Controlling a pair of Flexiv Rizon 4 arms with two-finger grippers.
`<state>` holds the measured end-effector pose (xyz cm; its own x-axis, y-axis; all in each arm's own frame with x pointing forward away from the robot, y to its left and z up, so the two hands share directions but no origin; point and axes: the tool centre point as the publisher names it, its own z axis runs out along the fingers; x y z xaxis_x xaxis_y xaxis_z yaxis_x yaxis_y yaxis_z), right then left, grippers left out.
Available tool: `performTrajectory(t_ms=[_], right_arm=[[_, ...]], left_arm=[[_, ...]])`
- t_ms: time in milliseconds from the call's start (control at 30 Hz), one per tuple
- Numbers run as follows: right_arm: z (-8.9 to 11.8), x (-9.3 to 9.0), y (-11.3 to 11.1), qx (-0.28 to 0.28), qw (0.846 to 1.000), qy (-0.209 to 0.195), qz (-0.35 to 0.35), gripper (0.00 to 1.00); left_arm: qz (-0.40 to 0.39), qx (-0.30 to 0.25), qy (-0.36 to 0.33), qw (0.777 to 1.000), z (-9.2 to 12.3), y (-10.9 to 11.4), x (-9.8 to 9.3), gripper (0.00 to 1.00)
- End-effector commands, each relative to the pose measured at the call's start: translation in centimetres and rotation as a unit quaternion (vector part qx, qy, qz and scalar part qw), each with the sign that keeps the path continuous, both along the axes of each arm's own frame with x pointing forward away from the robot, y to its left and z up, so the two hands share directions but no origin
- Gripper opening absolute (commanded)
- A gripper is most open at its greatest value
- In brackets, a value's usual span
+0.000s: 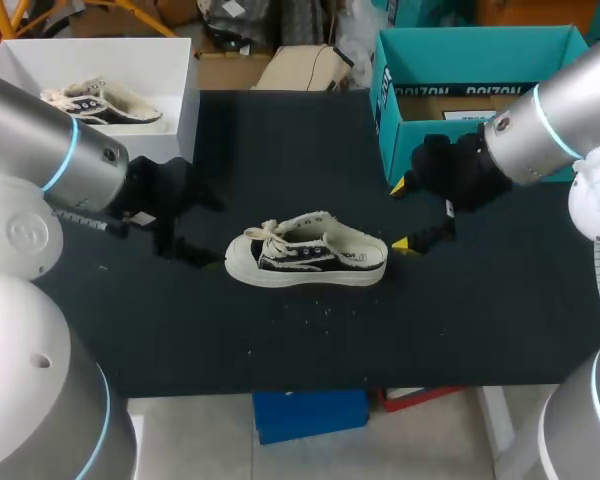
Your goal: Take the shoe out of the shoebox, open the shoe tongue, remove and reinsert the insole, then place the shoe into the shoebox
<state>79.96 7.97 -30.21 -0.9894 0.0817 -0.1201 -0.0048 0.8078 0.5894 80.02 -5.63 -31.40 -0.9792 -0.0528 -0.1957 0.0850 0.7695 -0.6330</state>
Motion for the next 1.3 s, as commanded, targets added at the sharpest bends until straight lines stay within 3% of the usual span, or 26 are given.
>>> performTrajectory(t_ms=[33,433,933,1300], right_arm=[[-1.9,-0.3,0.9,0.019,1.000,-0.014,-0.013,1.00],[-5.4,0.1,3.2,0.070,0.997,0.004,-0.010,1.00],[-8.8,2.2,3.6,0.093,0.995,0.017,-0.017,1.00],[-11.0,2.2,3.9,0.111,0.993,0.024,-0.030,1.00]], left_arm=[[0.000,-0.001,-0.002,1.000,-0.1,0.0,-0.1,1.00],[0.000,-0.001,-0.002,1.000,-0.1,0.0,-0.1,1.00],[0.000,-0.001,-0.002,1.000,-0.1,0.0,-0.1,1.00],[0.000,-0.001,-0.002,1.000,-0.1,0.0,-0.1,1.00]])
